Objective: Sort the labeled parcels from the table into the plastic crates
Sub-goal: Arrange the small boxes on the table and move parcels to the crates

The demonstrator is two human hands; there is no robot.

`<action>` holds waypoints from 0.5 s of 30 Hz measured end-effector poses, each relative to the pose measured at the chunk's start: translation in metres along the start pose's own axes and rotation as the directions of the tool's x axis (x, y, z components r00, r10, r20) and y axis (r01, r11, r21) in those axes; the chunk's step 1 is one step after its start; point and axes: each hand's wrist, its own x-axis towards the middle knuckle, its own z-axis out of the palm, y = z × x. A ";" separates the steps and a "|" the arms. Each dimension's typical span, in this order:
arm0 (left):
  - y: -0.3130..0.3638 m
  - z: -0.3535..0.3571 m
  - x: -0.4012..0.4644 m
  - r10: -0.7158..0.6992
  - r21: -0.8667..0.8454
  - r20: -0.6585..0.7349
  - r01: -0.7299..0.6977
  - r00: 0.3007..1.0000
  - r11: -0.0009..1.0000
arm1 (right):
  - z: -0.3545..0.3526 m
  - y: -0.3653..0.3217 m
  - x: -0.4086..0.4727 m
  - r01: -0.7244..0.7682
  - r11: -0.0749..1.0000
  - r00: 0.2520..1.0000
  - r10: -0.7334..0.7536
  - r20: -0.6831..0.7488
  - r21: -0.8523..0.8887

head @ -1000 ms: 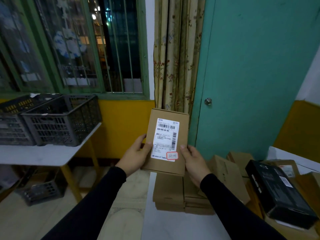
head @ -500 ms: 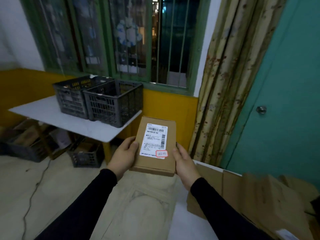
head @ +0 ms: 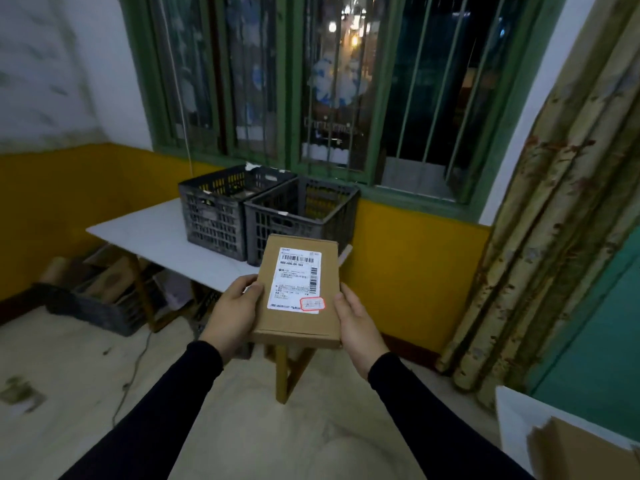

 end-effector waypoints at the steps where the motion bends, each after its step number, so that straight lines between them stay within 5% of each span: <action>1: 0.000 -0.006 0.015 0.020 0.000 -0.001 -0.020 1.000 1.000 | 0.009 -0.002 0.015 0.006 1.000 1.000 -0.006 -0.003 -0.005; 15: 0.052 -0.026 0.300 0.103 0.119 -0.012 -0.101 0.995 0.988 | 0.099 -0.034 0.299 0.093 0.987 0.992 -0.104 0.077 0.132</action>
